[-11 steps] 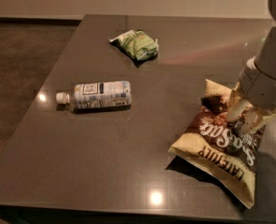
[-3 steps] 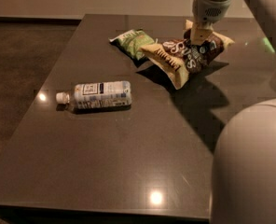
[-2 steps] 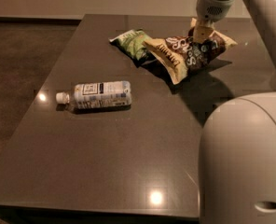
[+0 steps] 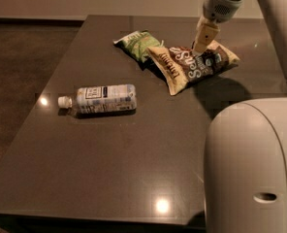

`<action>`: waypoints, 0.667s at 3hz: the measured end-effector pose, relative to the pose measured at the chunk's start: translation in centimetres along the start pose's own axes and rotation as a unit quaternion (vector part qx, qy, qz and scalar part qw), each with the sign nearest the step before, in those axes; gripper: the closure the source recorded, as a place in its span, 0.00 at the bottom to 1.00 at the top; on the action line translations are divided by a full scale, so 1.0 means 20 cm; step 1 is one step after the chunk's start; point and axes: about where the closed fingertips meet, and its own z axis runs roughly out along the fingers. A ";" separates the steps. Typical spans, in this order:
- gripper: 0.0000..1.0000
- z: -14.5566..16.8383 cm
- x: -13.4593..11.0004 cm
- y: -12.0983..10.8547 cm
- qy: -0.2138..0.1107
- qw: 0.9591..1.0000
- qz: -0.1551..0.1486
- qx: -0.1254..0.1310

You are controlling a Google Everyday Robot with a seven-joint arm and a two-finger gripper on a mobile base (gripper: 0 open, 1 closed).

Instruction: Move brown chip bag near green jalapeno chip bag

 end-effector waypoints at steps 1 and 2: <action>0.00 0.02 -0.04 -0.02 -0.015 1.000 -0.001 0.006; 0.00 0.04 -0.06 -0.05 -0.020 1.000 -0.001 0.014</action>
Offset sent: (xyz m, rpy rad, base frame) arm 0.0053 0.0065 0.0003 0.0262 -0.0153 0.0072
